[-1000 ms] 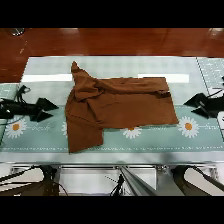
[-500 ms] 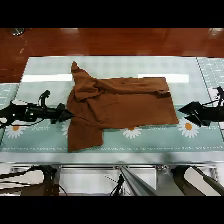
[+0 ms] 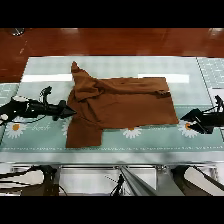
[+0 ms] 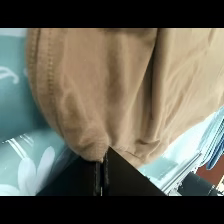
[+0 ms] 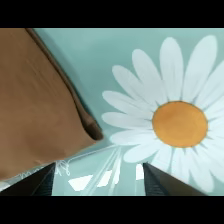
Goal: Fold the shirts.
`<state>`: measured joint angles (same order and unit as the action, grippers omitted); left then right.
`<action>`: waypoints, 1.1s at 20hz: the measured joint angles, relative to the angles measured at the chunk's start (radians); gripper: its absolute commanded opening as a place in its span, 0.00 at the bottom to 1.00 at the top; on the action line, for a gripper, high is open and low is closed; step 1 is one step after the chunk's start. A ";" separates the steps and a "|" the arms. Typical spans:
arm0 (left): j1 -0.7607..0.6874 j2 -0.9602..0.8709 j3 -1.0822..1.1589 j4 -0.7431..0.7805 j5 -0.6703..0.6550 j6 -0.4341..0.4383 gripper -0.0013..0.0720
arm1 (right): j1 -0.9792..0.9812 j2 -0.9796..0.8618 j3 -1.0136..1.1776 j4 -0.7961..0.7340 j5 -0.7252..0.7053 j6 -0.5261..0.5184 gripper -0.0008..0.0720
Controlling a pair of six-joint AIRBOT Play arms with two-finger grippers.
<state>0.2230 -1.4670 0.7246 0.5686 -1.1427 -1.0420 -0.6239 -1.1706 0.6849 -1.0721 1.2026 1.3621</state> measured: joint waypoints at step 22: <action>-0.023 0.014 0.031 -0.008 -0.002 0.000 0.04 | 0.299 -0.147 0.106 0.139 -0.123 -0.071 0.04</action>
<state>0.1997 -1.4528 0.7551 0.5606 -1.1450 -1.0416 -0.3252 -1.3178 0.7906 -0.9333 1.0794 1.2915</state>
